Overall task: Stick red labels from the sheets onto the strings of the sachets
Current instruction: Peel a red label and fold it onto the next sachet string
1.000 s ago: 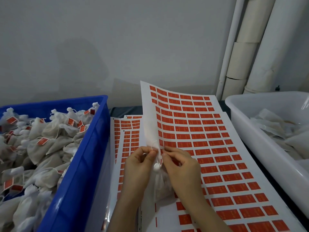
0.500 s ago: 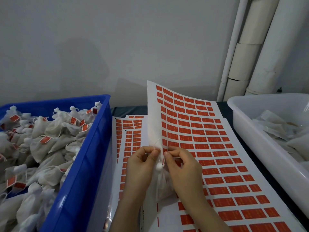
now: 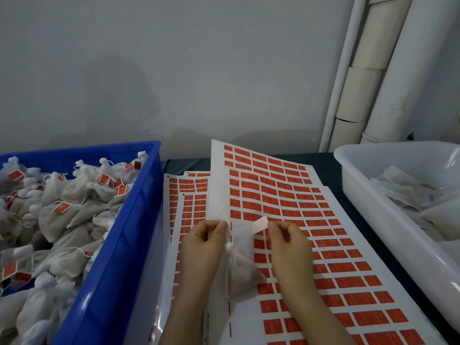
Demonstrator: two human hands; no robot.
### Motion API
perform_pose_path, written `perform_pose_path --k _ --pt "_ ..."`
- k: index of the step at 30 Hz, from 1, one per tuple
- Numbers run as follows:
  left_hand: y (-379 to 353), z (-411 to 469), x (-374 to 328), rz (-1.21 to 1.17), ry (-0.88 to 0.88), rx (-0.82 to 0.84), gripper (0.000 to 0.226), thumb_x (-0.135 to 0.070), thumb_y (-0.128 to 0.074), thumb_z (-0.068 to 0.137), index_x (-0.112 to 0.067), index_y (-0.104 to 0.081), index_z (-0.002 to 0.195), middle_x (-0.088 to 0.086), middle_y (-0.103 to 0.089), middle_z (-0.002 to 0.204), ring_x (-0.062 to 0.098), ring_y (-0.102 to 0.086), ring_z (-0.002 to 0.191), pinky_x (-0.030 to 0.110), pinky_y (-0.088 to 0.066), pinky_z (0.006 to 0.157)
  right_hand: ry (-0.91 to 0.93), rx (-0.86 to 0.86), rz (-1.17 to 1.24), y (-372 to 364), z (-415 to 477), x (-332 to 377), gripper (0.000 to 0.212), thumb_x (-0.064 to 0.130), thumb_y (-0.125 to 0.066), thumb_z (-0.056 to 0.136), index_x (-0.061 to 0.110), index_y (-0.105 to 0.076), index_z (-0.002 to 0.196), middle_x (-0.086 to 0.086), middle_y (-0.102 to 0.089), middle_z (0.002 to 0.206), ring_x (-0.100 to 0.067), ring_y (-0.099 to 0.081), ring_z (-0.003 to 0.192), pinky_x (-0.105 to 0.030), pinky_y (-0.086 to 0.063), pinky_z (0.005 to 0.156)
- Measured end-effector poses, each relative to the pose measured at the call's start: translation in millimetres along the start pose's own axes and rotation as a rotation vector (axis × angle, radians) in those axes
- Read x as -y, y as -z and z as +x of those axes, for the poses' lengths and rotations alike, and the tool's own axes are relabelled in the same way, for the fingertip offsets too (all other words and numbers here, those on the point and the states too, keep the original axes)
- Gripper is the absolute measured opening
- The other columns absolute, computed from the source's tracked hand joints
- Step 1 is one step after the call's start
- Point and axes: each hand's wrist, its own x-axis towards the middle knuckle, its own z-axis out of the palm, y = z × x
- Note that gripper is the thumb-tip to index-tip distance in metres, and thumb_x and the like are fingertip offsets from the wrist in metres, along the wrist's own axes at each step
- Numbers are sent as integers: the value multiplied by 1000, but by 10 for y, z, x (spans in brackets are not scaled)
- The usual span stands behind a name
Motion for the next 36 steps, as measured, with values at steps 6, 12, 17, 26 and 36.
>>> perform_pose_path --k 6,12,17,26,36 --pt "-34 -1 20 199 -68 -126 7 -31 -63 87 -35 -59 84 -14 -58 108 12 -56 99 31 -48 88 -35 -115 131 112 27 87 14 39 -45 91 31 -51 80 15 -60 75 -5 -60 69 -12 -40 56" --pt "-70 -75 -63 -82 15 -58 4 -30 -62 86 -30 -66 87 -19 -70 82 7 -69 77 14 -53 60 14 -102 180 118 -11 116 12 36 -51 88 31 -55 77 21 -63 71 12 -60 68 -1 -39 46" --pt "-88 -128 -204 -396 216 50 10 -27 -64 85 -21 -71 87 -4 -74 79 14 -72 73 21 -53 52 64 -106 228 116 -26 144 9 31 -63 83 36 -55 84 26 -61 86 7 -62 78 -4 -45 56" --pt "-157 -255 -302 -493 352 301 23 -32 -66 77 -13 -73 88 5 -73 75 15 -68 55 21 -49 42 113 -59 345 167 -37 190 10 24 -62 85 34 -62 83 31 -64 86 2 -63 85 -15 -51 71" --pt "-184 -288 -276 -459 286 382 29 -39 -64 70 -20 -75 89 5 -74 93 19 -72 84 28 -55 55 189 106 417 201 -84 234 24 13 -59 87 34 -62 97 27 -65 91 2 -63 91 -11 -51 67"
